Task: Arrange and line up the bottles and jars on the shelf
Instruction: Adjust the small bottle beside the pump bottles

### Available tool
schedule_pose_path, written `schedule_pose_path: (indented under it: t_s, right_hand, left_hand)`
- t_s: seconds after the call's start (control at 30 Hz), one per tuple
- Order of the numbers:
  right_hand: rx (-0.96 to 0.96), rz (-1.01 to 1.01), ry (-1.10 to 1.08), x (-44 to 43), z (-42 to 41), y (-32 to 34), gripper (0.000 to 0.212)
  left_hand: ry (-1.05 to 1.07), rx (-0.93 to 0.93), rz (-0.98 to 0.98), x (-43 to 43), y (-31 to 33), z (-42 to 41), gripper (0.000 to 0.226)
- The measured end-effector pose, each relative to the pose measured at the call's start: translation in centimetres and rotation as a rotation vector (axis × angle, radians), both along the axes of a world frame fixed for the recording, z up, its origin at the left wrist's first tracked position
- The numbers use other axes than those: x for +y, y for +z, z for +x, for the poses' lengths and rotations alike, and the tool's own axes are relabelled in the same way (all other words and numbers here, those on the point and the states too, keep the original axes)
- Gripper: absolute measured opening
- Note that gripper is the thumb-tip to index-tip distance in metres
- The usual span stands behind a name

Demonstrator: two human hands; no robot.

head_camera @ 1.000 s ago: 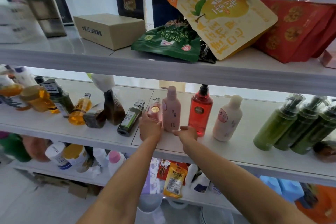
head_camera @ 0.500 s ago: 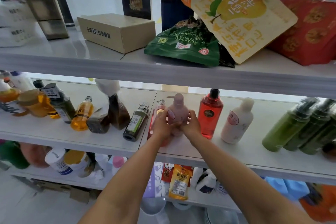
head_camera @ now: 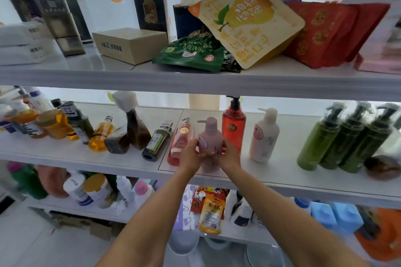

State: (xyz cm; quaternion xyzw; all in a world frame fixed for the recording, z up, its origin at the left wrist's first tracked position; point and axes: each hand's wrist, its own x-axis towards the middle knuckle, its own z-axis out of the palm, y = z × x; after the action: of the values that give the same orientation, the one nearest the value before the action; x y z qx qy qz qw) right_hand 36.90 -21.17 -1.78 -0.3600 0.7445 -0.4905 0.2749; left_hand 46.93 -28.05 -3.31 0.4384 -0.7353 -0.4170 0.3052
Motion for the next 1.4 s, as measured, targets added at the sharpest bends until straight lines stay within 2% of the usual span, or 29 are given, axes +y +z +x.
schedule_pose_path:
  t_s: [0.23,0.37,0.57,0.7,0.93,1.07,1.2,1.4]
  right_hand:
    - [0.039,0.005,-0.027,7.6,-5.3,0.2,0.037]
    - [0.028,-0.007,-0.081,12.2,-10.0,0.3,0.046]
    - [-0.024,-0.053,-0.177,16.3,-15.9,0.1,0.044]
    - [-0.023,-0.071,-0.203,16.5,-17.6,-0.2,0.048]
    - [-0.098,-0.098,-0.23,14.1,-18.4,-1.1,0.042]
    - [-0.086,-0.072,-0.305,13.0,-18.4,-1.4,0.034]
    - [-0.162,-0.064,-0.441,12.6,-17.9,-1.7,0.035]
    - [-0.194,0.017,-0.468,11.7,-18.2,-1.7,0.018]
  left_hand:
    - [-0.007,-0.007,-0.054,7.1,0.1,-5.5,0.048]
    - [-0.088,0.042,-0.033,11.3,0.8,-10.3,0.039]
    - [-0.119,0.112,0.01,16.0,1.2,-17.2,0.031]
    - [-0.117,0.087,-0.012,16.8,1.2,-19.6,0.029]
    - [-0.072,0.089,0.014,15.1,0.7,-20.9,0.03]
    - [-0.058,0.106,0.053,14.4,0.8,-21.5,0.033]
    - [-0.049,0.097,0.064,14.2,0.8,-22.2,0.031]
    - [-0.023,0.052,0.069,13.8,0.9,-22.9,0.032]
